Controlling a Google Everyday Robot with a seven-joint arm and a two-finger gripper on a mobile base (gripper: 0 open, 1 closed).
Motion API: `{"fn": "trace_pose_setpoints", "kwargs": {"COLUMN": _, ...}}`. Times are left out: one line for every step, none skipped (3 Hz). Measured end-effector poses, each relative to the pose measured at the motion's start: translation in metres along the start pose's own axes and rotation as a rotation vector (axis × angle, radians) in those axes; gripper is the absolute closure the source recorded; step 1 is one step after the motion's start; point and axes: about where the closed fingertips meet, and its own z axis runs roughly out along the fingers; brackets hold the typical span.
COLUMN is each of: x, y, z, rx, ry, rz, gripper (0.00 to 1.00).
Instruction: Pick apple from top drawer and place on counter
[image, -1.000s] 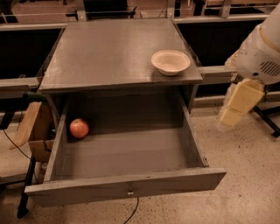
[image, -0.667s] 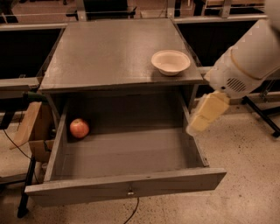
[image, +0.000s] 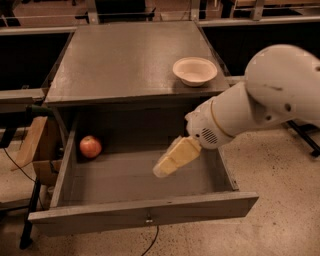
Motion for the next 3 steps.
{"fn": "trace_pose_setpoints", "kwargs": {"x": -0.023, "y": 0.013, "z": 0.043, "rx": -0.008, "ry": -0.098, "rz": 0.029, "gripper": 0.00}}
{"fn": "trace_pose_setpoints", "kwargs": {"x": -0.040, "y": 0.001, "z": 0.044, "rx": 0.052, "ry": -0.155, "rz": 0.025, "gripper": 0.00}}
{"fn": "trace_pose_setpoints", "kwargs": {"x": -0.040, "y": 0.001, "z": 0.044, "rx": 0.052, "ry": -0.155, "rz": 0.025, "gripper": 0.00}}
